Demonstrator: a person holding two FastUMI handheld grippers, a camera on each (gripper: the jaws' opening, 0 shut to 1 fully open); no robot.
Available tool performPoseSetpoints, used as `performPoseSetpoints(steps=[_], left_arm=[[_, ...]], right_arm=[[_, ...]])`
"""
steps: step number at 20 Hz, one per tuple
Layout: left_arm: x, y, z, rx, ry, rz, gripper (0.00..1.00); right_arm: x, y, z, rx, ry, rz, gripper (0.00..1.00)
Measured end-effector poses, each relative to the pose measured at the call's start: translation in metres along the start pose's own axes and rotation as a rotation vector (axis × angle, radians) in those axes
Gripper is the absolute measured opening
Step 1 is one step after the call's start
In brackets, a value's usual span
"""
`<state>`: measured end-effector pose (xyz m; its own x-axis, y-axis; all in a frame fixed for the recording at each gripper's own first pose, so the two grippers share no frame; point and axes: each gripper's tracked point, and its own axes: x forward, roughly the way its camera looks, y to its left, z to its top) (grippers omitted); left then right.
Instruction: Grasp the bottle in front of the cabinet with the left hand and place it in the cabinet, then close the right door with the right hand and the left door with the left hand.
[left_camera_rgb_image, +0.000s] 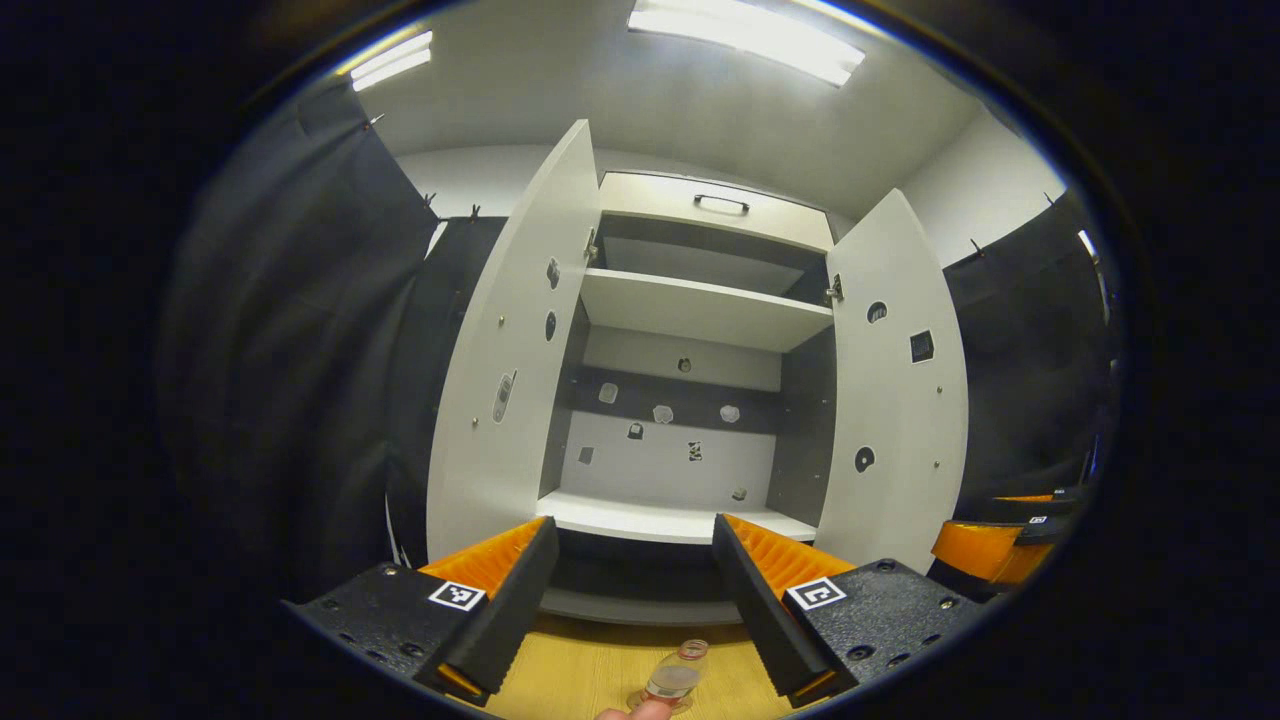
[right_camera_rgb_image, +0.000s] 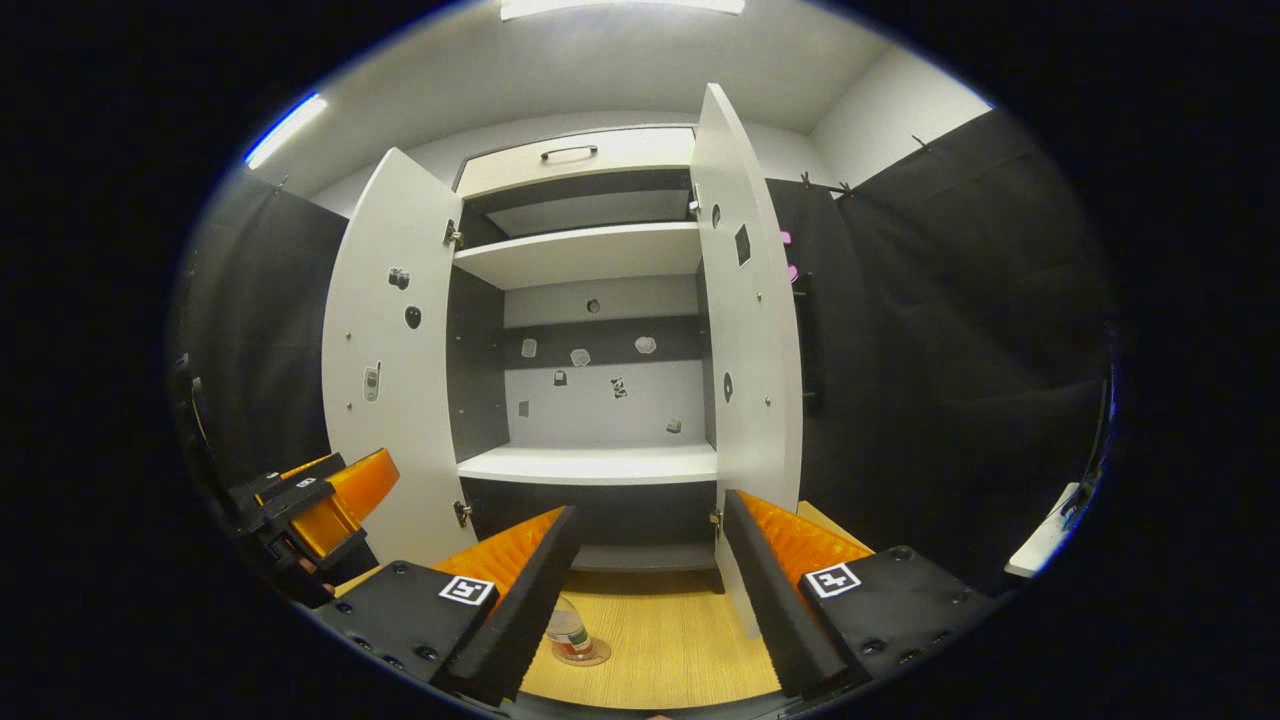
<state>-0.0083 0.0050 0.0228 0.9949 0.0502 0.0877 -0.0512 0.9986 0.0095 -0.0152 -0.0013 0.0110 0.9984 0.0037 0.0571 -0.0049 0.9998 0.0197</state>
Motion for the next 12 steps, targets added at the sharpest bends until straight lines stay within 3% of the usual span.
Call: performPoseSetpoints(steps=[3, 7, 9, 12], left_arm=[[0.006, -0.004, 0.001, 0.015, -0.004, 0.011, 0.94], [0.019, -0.032, -0.013, -0.048, 0.009, -0.057, 0.94], [0.032, -0.044, -0.032, -0.065, 0.028, -0.084, 0.95], [0.05, -0.053, -0.085, 0.001, 0.093, -0.087, 0.94]], right_arm=[[-0.001, -0.013, 0.002, 0.006, -0.013, -0.028, 0.97], [0.003, -0.023, -0.002, 0.001, -0.006, -0.052, 0.97], [0.003, -0.024, -0.002, -0.011, -0.009, -0.061, 0.97], [0.001, -0.025, -0.004, -0.021, -0.009, -0.072, 0.97]])
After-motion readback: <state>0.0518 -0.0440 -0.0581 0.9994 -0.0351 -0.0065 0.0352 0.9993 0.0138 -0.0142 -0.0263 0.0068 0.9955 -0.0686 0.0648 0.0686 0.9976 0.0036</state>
